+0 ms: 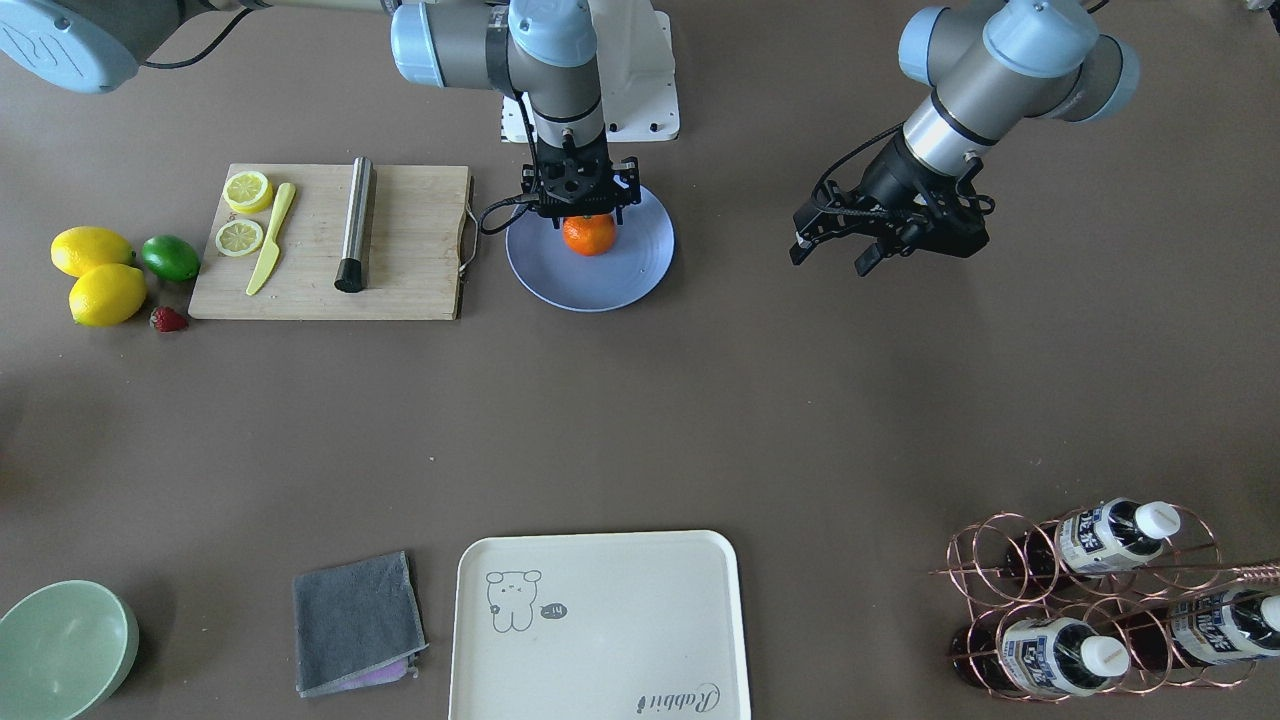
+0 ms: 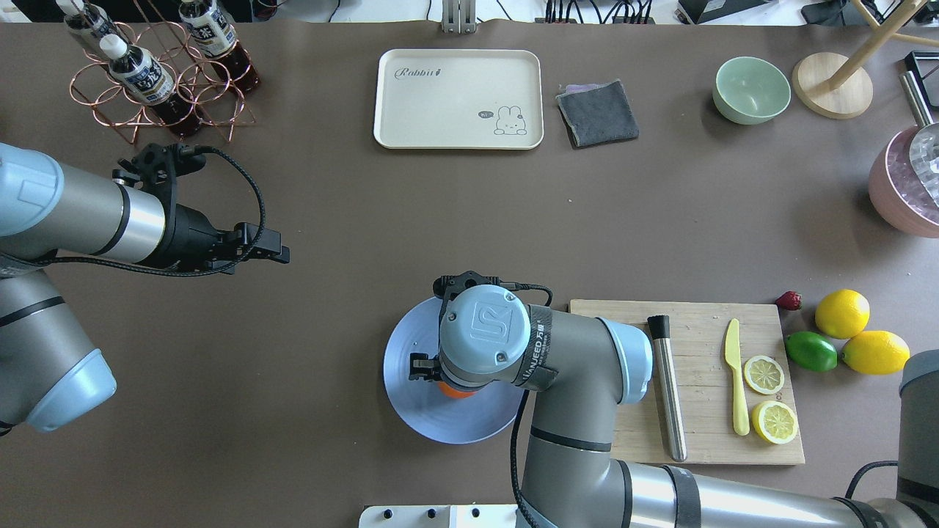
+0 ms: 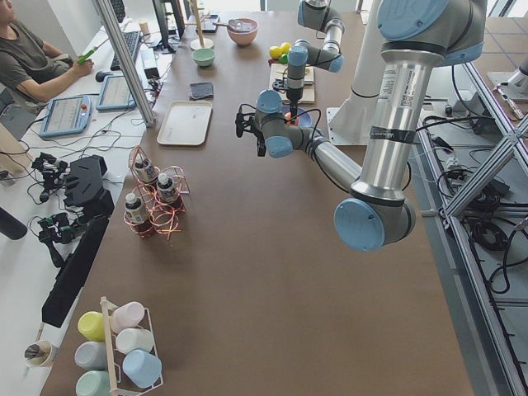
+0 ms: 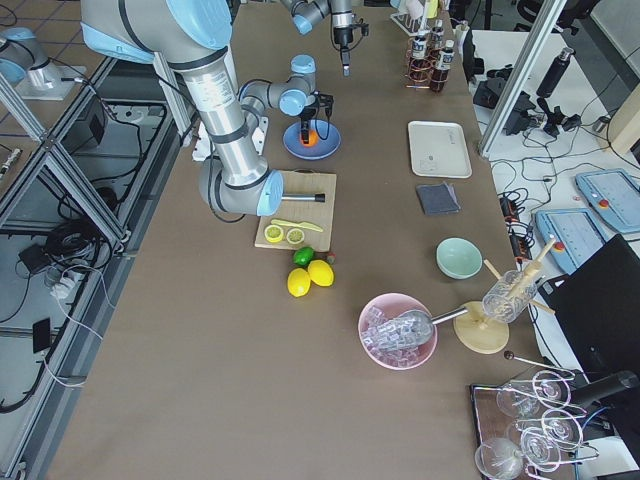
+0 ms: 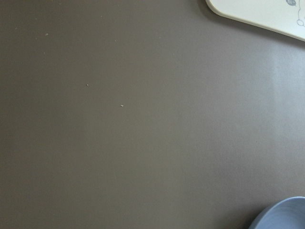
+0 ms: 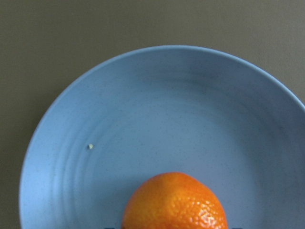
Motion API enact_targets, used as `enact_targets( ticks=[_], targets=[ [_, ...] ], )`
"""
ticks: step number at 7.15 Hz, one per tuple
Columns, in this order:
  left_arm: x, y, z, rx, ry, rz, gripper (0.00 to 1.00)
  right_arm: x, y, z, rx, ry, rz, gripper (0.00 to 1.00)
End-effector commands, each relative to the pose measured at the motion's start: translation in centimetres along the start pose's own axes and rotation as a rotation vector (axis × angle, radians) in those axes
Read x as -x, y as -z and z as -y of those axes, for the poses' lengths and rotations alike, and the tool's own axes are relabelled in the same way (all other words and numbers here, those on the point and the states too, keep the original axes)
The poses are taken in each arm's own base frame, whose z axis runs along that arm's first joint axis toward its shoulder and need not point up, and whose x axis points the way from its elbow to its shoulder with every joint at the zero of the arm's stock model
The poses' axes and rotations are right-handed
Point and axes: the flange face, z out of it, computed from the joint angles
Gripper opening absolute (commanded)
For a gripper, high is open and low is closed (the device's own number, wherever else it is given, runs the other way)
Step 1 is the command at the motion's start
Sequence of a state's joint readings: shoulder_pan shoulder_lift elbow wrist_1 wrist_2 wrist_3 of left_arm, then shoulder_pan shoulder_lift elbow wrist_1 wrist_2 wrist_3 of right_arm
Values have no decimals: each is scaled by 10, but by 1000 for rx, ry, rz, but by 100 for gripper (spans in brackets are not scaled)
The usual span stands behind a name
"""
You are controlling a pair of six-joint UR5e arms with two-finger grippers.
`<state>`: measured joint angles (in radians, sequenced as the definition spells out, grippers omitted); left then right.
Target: Pick orange to plate
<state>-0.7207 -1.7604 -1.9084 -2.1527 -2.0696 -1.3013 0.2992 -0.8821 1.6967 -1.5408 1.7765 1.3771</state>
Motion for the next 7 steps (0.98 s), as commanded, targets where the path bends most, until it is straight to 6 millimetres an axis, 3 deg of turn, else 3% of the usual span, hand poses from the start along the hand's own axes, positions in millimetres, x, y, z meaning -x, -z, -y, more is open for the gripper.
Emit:
enact_targets(
  ticks=[1, 2, 3, 4, 6, 7],
  targets=[
    [23, 5, 25, -25, -36, 45, 98, -50, 57, 52, -6, -59, 9, 100],
    [62, 21, 54, 1, -110, 120, 98, -120, 112, 116, 6, -34, 7, 100],
    [91, 60, 90, 25, -159, 183, 98, -205, 145, 166, 10, 18, 0, 100],
    [132, 104, 122, 40, -195, 211, 98, -297, 161, 198, 13, 106, -35, 100],
    [243, 178, 139, 85, -200, 192, 98, -495, 203, 235, 43, 203, -59, 100],
    [290, 205, 128, 75, -171, 190, 98, -597, 205, 237, 71, 272, -90, 100]
  ],
)
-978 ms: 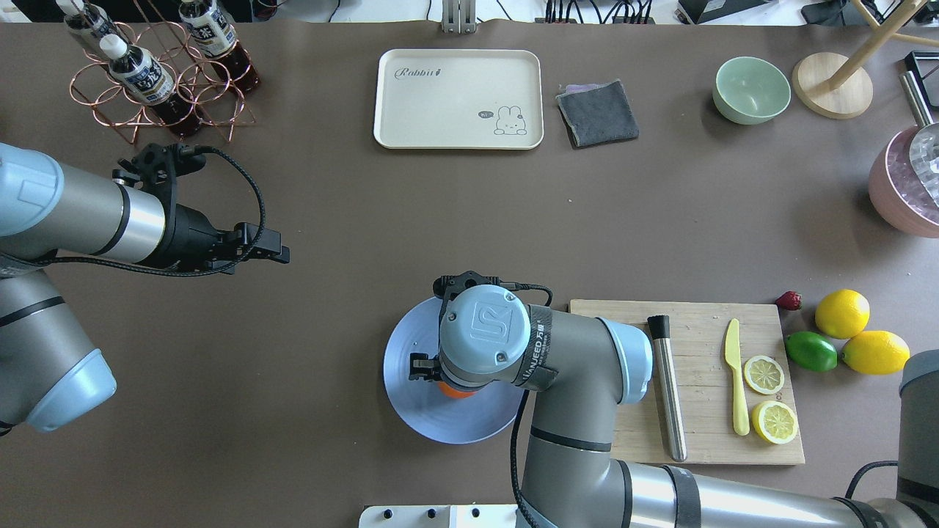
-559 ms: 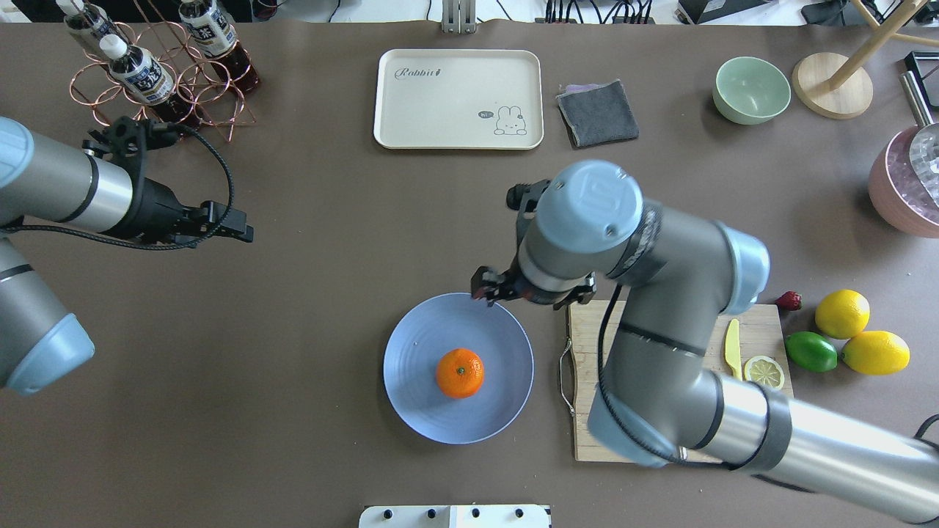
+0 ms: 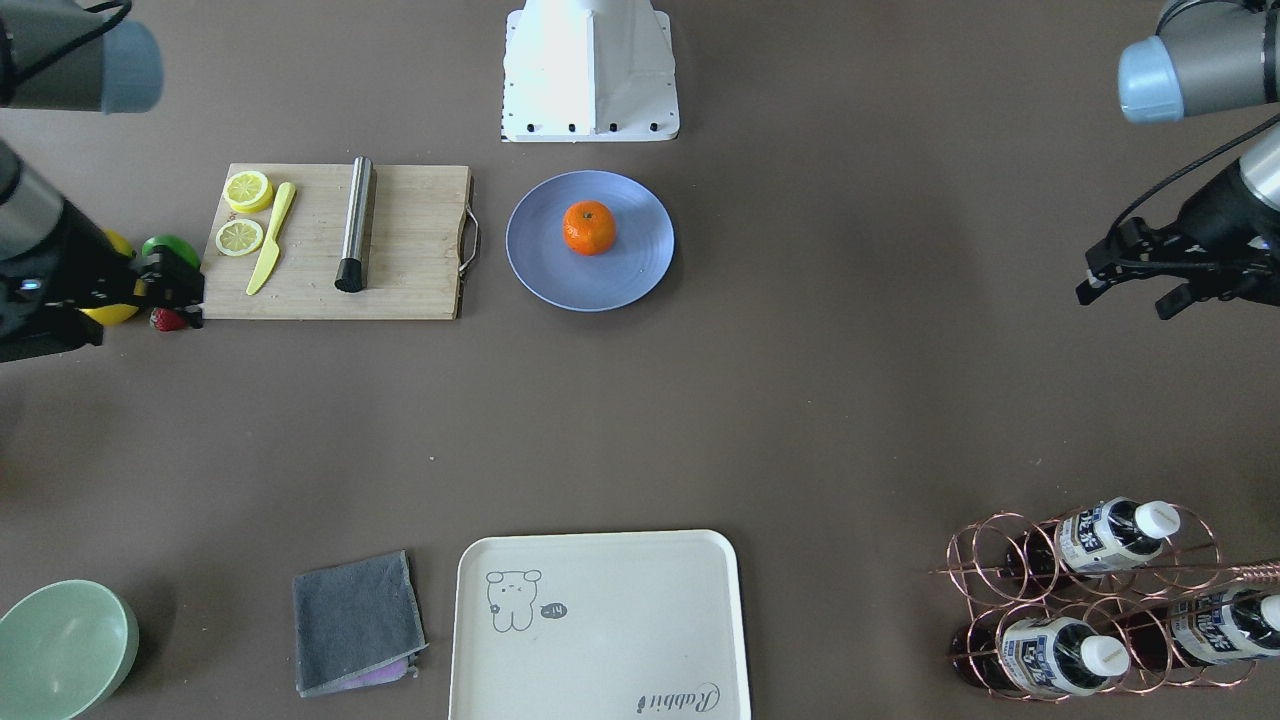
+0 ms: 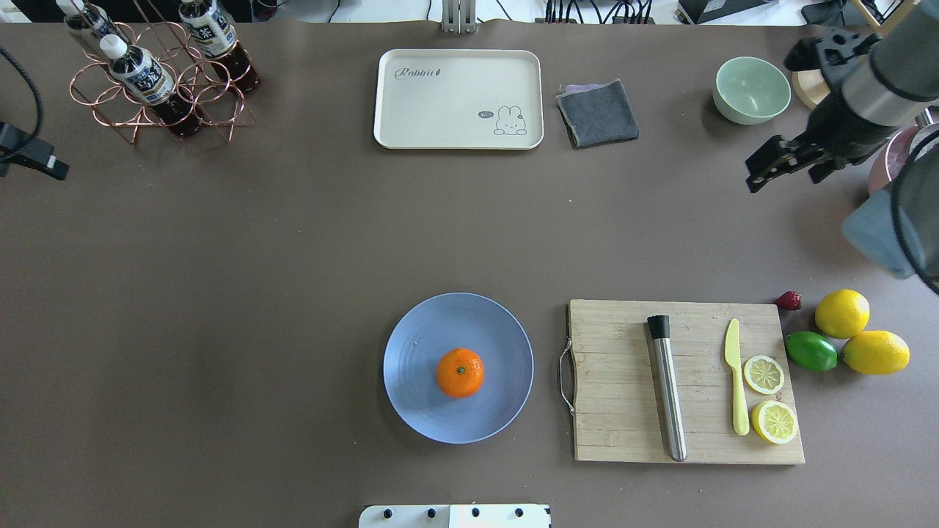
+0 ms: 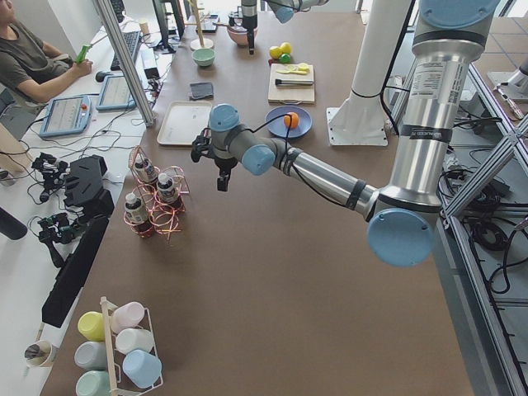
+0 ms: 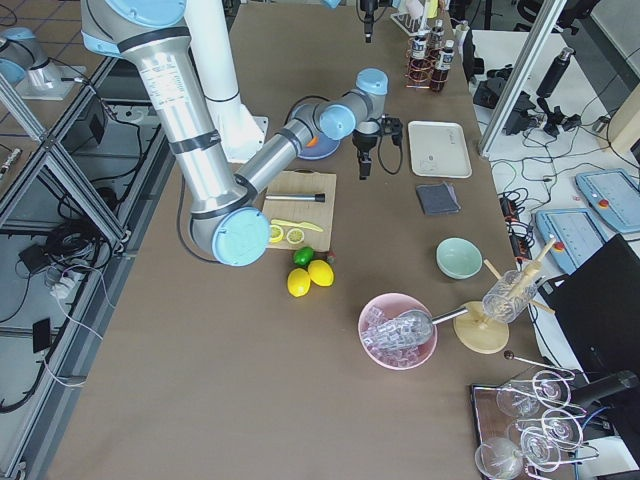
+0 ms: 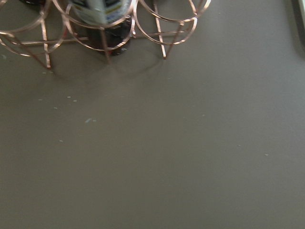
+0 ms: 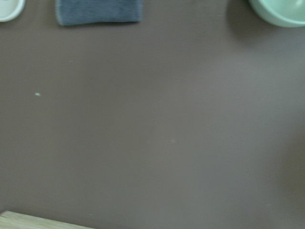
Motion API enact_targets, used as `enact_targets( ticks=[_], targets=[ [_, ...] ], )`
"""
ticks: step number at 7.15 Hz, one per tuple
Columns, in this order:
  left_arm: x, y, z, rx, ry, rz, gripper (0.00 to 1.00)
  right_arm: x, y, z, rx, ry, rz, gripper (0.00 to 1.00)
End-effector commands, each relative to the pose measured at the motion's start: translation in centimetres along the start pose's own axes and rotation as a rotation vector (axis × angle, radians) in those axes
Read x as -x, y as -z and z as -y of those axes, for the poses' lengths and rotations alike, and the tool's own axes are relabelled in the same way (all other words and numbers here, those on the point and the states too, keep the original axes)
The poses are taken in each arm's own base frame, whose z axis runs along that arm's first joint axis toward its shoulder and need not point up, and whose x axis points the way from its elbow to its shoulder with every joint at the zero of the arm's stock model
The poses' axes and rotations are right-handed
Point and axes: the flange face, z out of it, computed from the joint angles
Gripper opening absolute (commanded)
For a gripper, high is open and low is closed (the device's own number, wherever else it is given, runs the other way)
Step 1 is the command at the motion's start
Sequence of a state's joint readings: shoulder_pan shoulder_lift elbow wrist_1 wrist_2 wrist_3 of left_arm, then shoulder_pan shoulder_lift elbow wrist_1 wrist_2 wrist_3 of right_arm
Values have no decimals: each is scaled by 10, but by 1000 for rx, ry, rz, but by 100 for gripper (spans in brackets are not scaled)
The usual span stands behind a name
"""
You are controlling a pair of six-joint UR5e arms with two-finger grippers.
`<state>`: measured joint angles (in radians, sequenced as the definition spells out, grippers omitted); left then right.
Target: Pick orange to plate
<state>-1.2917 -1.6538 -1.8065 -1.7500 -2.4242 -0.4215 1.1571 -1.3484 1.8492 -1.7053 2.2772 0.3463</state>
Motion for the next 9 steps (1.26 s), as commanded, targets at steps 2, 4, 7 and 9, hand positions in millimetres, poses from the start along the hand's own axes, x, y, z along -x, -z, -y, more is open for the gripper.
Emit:
enact_targets(
  ticks=[2, 4, 7, 9],
  targets=[
    [109, 27, -44, 17, -50, 17, 98, -290, -11, -68, 70, 143, 12, 100],
    [167, 21, -59, 49, -62, 118, 98, -339, -8, -101, 63, 137, 19, 100],
    [213, 40, -65, 30, 26, 137, 98, -340, -4, -103, 54, 142, 13, 100],
    [216, 51, -65, 4, 22, 209, 98, -339, -2, -102, 52, 146, 8, 100]
  ],
)
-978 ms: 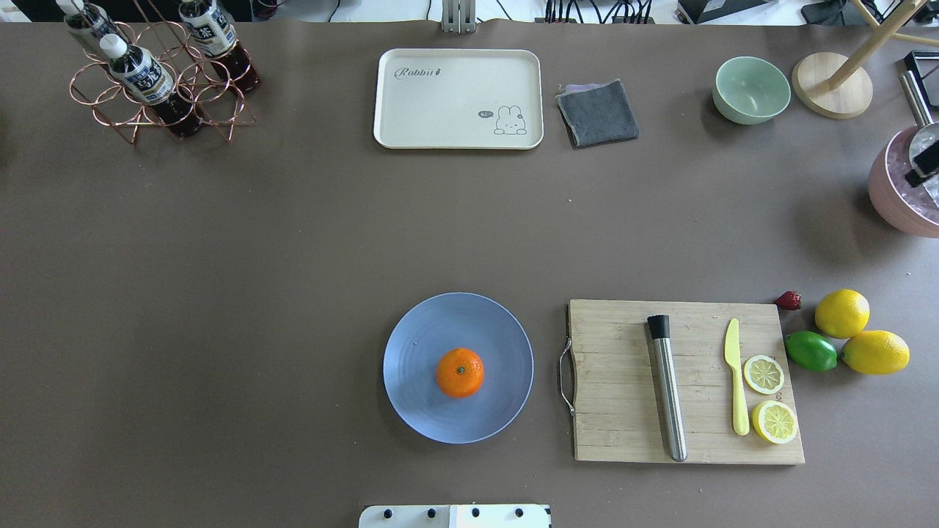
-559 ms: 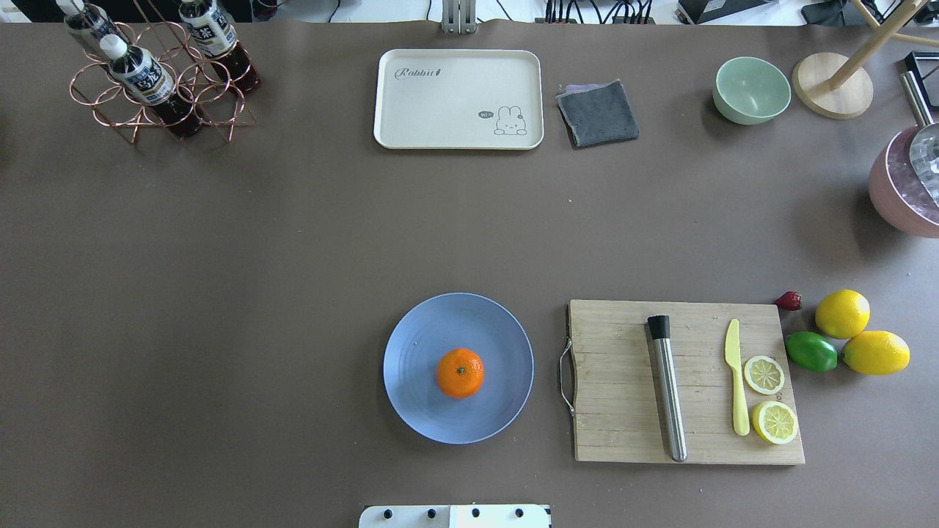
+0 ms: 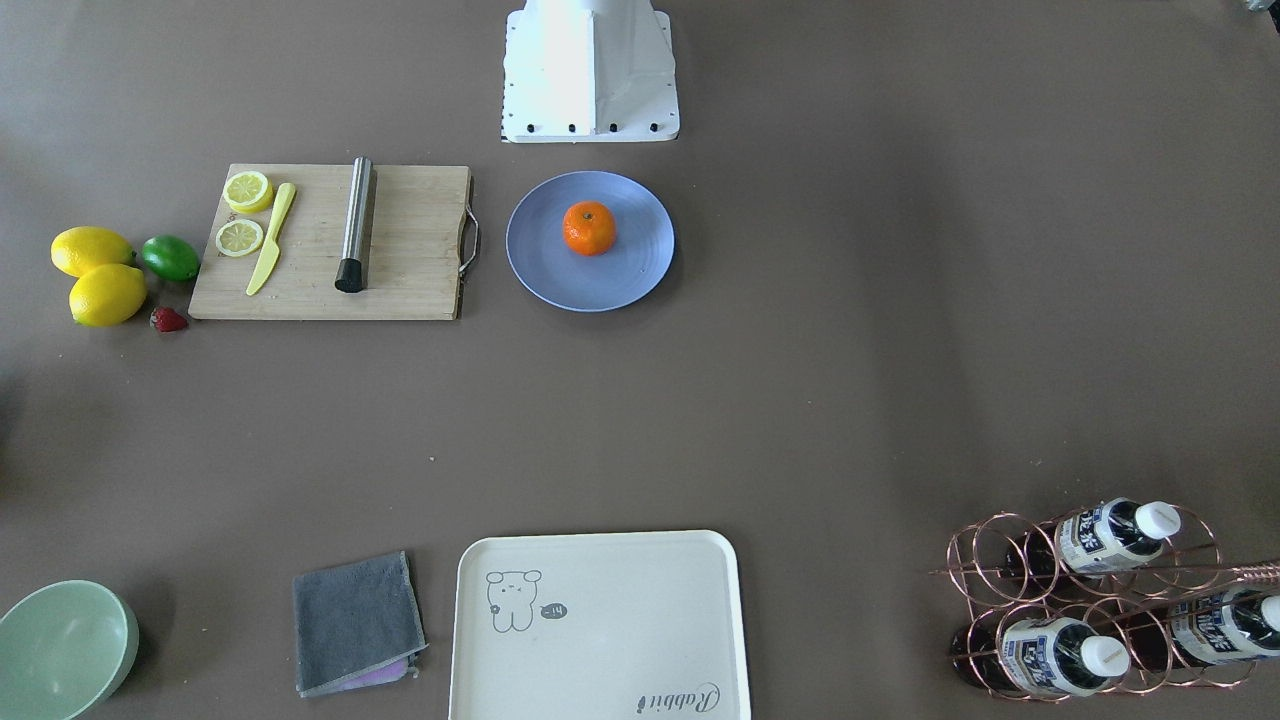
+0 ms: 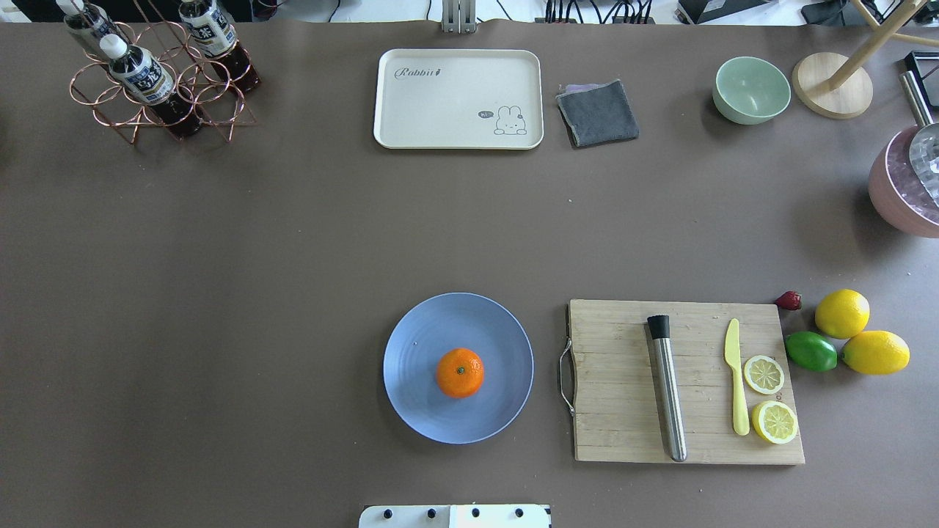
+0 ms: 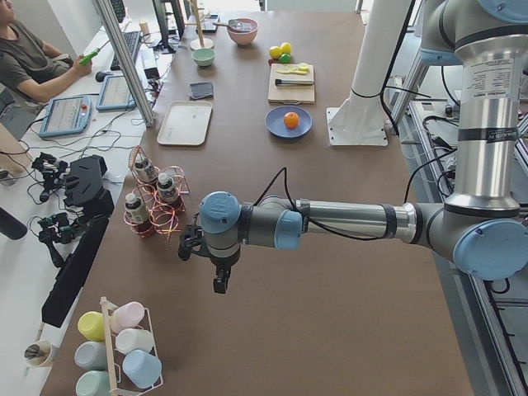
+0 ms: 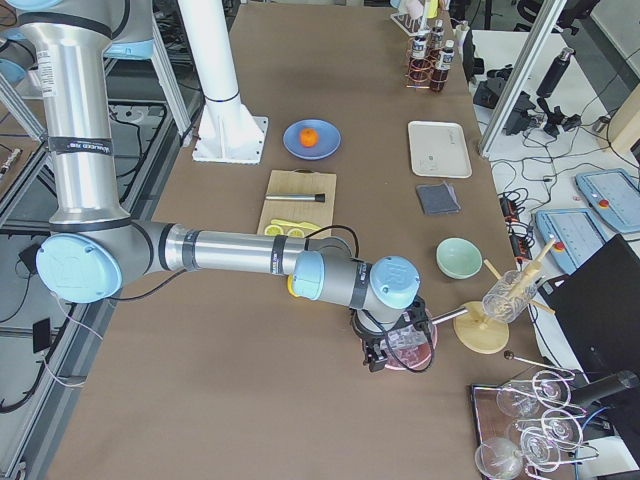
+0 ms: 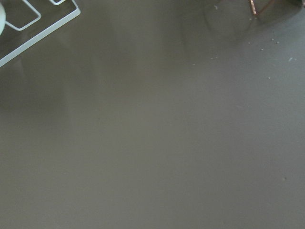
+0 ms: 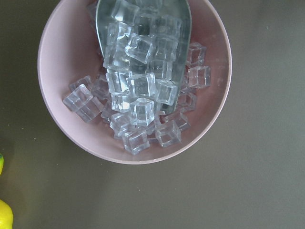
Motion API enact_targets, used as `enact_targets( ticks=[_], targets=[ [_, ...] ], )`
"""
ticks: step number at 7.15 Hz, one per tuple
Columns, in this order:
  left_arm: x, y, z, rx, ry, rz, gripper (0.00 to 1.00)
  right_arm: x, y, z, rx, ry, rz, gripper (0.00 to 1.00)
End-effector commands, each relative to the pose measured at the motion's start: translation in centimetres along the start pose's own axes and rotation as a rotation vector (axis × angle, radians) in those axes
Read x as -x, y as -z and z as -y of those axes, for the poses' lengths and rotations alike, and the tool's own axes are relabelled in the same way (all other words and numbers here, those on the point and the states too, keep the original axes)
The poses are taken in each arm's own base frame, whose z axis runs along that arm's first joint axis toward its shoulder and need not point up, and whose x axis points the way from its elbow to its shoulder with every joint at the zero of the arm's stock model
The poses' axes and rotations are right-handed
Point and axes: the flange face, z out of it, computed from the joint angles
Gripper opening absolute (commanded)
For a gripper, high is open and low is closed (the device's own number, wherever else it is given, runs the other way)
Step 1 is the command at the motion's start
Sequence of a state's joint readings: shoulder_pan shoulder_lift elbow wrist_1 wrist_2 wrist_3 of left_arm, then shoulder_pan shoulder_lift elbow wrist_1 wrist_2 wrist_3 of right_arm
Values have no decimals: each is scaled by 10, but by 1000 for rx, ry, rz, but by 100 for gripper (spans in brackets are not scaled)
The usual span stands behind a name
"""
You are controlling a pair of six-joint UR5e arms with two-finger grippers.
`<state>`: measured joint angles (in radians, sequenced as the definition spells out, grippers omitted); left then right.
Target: Pick orange to plate
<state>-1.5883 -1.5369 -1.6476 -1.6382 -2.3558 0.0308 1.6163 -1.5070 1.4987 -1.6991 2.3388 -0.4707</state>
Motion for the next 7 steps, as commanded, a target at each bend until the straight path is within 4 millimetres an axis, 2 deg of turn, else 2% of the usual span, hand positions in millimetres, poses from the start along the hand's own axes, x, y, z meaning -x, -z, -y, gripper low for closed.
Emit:
enact_targets(
  ticks=[1, 7],
  targets=[
    [2, 8, 1, -23, 7, 53, 98, 2, 4, 3, -5, 6, -5, 100],
    [10, 1, -12, 61, 95, 40, 98, 5, 4, 8, -3, 9, -10, 100]
  ],
)
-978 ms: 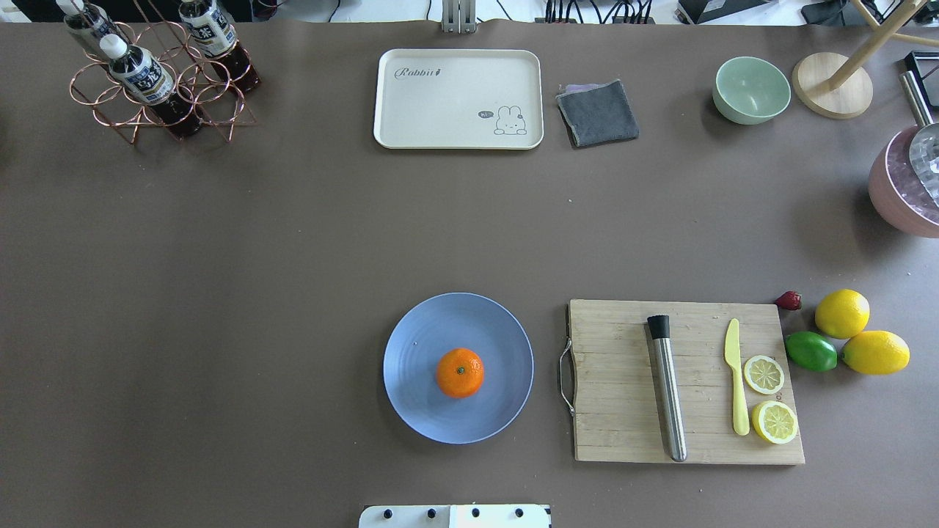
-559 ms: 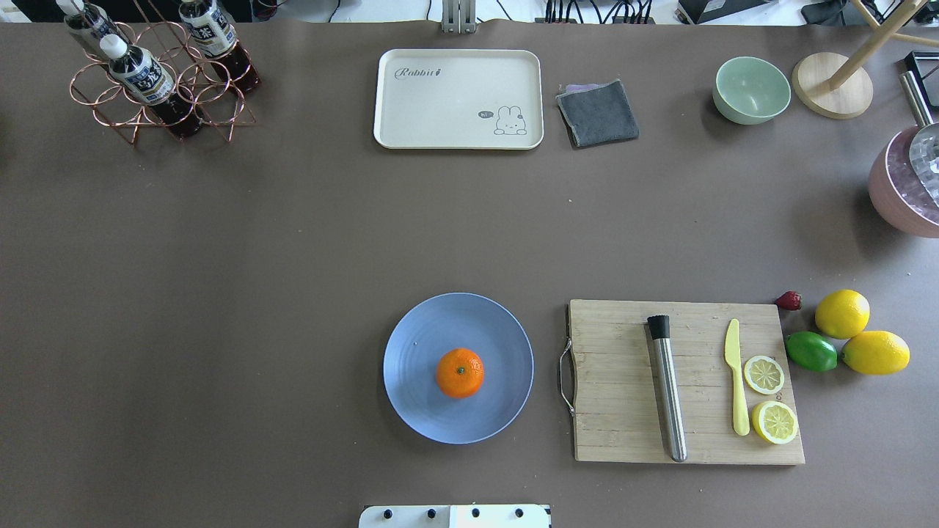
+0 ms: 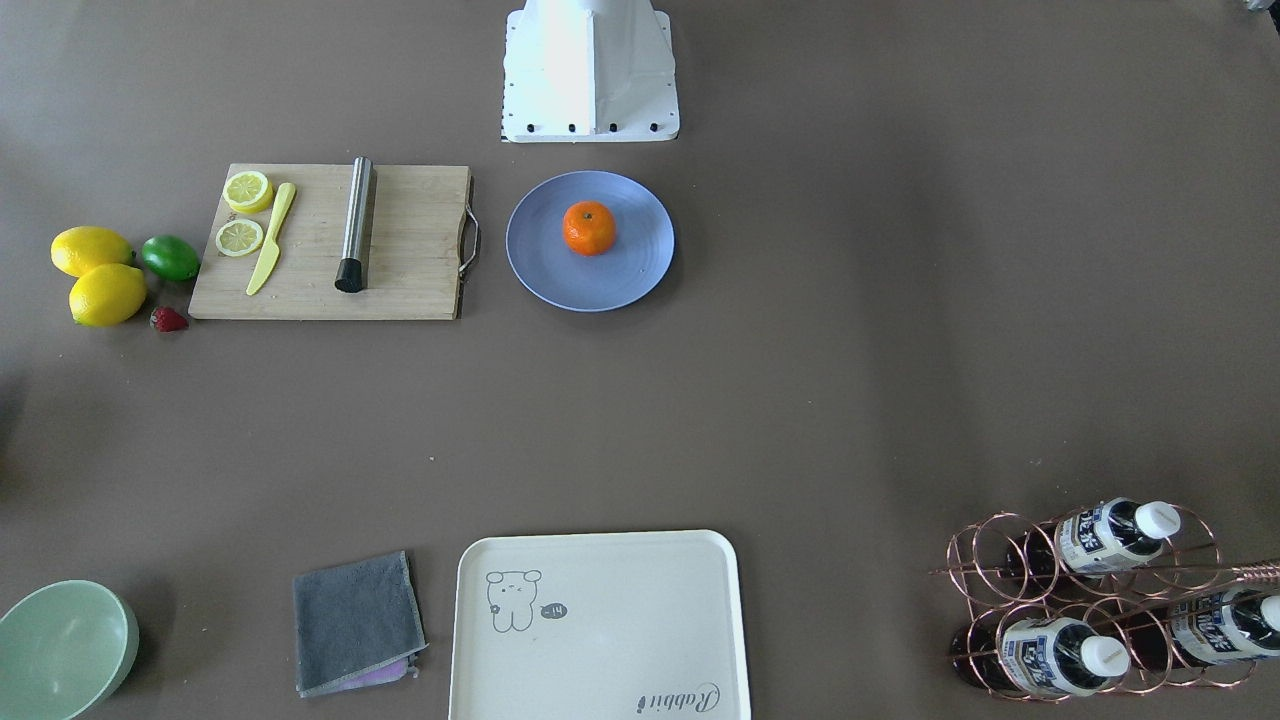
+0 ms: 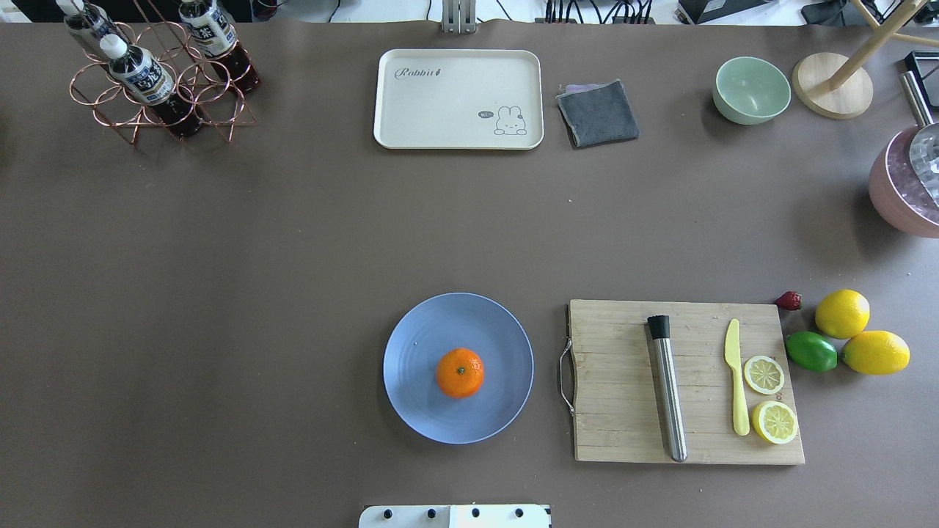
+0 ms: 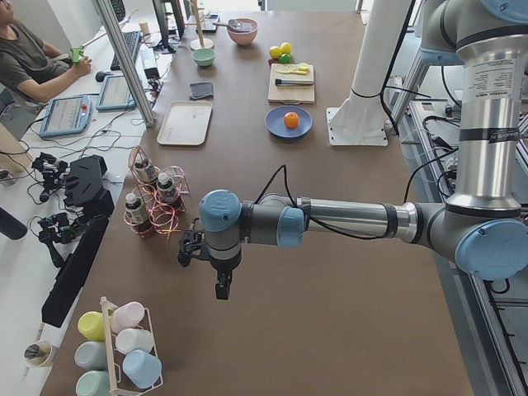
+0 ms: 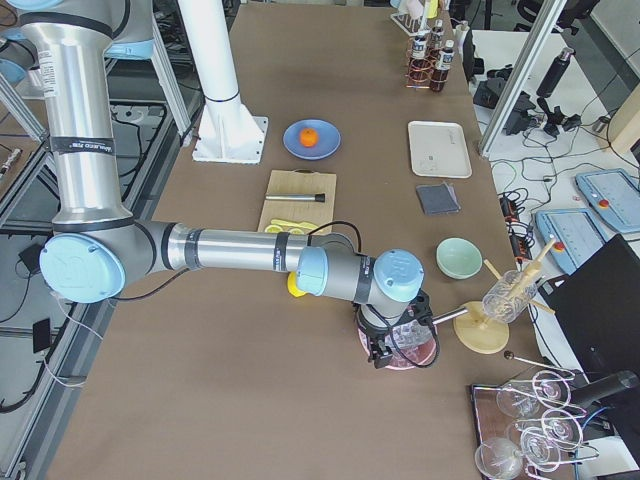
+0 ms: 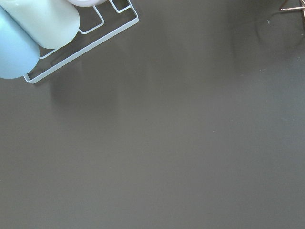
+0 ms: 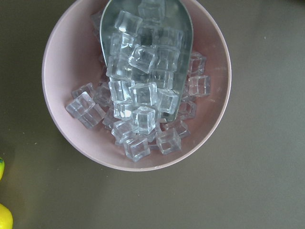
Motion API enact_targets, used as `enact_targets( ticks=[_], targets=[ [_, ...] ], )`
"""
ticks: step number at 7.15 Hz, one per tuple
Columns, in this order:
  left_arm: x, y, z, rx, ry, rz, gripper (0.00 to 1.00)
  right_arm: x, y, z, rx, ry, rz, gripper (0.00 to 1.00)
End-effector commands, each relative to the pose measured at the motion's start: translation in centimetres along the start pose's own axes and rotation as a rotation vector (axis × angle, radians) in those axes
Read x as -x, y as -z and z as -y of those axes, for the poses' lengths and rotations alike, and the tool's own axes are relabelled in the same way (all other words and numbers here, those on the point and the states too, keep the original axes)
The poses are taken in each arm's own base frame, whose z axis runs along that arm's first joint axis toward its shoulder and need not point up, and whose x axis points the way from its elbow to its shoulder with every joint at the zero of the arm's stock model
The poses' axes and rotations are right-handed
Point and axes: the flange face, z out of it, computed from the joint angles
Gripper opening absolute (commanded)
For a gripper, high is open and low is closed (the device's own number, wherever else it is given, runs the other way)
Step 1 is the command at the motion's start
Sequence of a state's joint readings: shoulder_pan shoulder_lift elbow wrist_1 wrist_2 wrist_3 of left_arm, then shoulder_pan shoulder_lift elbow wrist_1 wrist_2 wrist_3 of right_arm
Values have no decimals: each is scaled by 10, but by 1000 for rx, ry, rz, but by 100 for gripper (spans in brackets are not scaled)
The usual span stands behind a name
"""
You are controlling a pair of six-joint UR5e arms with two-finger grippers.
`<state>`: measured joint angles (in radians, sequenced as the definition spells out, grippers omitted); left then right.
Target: Pick orange to plate
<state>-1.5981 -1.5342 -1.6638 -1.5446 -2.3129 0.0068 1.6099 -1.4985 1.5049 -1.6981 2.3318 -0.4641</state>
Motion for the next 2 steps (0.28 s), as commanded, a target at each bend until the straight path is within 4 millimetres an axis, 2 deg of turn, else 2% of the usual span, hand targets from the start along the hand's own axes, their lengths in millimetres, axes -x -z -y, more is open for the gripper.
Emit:
enact_targets(
  ticks=[1, 2],
  targets=[
    [2, -2, -4, 11, 9, -2, 98, 0, 0, 0, 1, 1, 0, 100],
    [3, -3, -5, 12, 10, -2, 98, 0, 0, 0, 1, 0, -1, 100]
  ],
)
